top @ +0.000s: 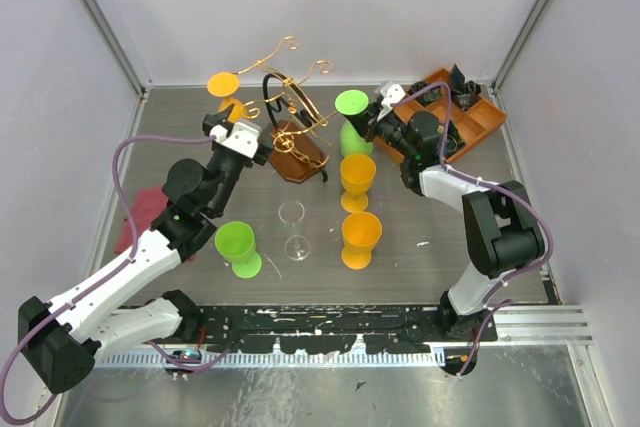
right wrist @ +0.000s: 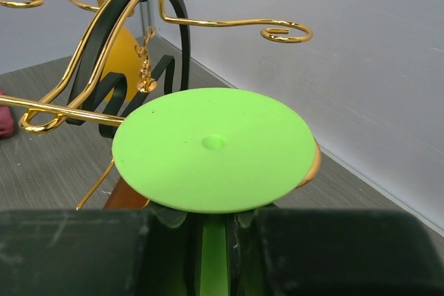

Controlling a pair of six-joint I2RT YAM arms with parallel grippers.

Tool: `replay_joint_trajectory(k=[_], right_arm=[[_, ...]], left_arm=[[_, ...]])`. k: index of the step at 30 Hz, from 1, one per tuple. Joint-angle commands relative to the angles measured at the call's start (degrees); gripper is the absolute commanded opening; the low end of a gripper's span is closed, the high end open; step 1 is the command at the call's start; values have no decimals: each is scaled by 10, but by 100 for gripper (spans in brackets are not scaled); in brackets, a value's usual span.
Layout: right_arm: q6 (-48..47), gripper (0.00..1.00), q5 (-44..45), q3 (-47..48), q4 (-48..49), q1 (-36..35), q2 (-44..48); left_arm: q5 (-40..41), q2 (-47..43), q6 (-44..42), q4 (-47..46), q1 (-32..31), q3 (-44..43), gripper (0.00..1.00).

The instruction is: Place the wine glass upside down on the wine glass rack

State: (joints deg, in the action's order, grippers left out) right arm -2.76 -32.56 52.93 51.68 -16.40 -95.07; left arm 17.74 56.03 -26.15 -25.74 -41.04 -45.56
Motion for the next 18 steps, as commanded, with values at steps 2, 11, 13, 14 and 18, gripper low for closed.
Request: replay_joint_trajectory(k=[2, 11, 13, 14, 18], right_arm=[[13, 5, 38, 33, 57, 1, -17], [17, 10, 55, 66, 70, 1, -47], [20, 12, 58, 75, 72, 1, -54], [21, 13, 61, 79, 74, 1, -58], [25, 17, 70, 90, 88, 1, -72]], left_arm=[[8, 1, -10, -16, -1, -28, 82], [13, 1, -18, -15, 0, -29, 83], [15, 1, -19, -15, -1, -28, 83], [16, 1, -20, -15, 0, -27, 83], [17, 1, -21, -15, 1, -27, 83]])
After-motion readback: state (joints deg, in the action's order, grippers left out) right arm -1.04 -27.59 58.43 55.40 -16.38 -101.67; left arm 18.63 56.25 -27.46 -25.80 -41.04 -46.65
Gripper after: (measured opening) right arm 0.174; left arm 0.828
